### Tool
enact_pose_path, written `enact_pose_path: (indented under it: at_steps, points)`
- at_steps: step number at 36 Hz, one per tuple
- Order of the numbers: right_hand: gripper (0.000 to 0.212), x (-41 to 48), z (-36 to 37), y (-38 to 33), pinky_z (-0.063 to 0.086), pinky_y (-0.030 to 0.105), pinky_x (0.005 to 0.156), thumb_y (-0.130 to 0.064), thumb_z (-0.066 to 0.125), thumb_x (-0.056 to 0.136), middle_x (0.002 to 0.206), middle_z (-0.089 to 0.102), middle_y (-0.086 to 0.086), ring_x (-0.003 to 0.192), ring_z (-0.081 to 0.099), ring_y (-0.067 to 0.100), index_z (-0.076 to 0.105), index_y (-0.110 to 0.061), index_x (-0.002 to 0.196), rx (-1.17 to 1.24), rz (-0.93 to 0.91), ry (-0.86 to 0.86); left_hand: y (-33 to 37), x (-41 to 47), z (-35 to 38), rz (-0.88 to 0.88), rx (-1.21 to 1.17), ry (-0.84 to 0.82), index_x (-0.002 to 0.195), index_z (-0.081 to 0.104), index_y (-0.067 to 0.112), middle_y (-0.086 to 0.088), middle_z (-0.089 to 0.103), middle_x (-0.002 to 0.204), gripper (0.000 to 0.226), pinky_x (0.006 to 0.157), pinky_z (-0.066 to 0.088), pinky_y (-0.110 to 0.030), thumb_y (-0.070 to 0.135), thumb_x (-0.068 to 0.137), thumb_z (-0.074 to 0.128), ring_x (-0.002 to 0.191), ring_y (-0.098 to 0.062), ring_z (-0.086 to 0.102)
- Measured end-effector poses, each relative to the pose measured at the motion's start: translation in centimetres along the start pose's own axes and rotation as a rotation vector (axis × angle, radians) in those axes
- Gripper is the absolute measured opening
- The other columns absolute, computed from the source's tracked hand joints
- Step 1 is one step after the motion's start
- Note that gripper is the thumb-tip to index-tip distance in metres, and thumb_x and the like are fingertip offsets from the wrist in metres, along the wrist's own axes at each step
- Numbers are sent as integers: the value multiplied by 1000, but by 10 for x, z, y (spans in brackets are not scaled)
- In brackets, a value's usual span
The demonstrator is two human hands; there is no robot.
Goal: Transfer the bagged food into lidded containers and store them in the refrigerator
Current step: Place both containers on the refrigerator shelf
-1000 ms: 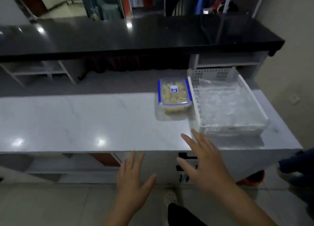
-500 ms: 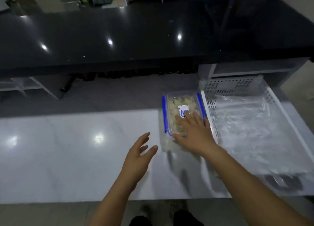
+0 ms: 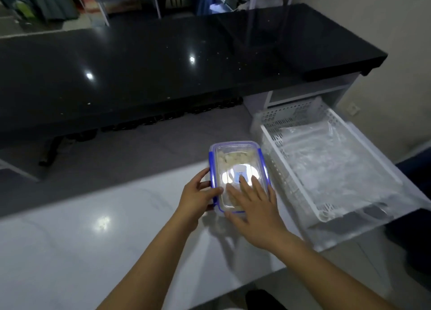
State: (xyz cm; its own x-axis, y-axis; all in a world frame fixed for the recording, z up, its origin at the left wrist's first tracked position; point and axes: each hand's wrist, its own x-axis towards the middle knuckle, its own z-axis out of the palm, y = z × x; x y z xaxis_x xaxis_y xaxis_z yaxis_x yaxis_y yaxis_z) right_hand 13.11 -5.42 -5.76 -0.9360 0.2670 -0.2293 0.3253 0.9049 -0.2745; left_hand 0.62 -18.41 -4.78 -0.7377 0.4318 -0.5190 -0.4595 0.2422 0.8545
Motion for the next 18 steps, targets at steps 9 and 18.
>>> enact_pose_path:
  at_steps: [9,18]
  points:
    - [72,-69,7,-50,12,32,116,-60,61,83,159,16,-25,146,7,-5,27,-54,146,375,41,80,-42,-56,-68,-1,34,-31,132,61,41,6,74,106,63,63,62,-37,9,81,81,88,-17,75]
    - [60,-111,24,-43,58,33,83,-11,77,83,134,61,4,111,67,17,55,-28,137,1321,542,166,-76,-101,-94,52,121,-100,134,53,50,11,69,120,59,76,64,-40,26,86,76,95,-11,74]
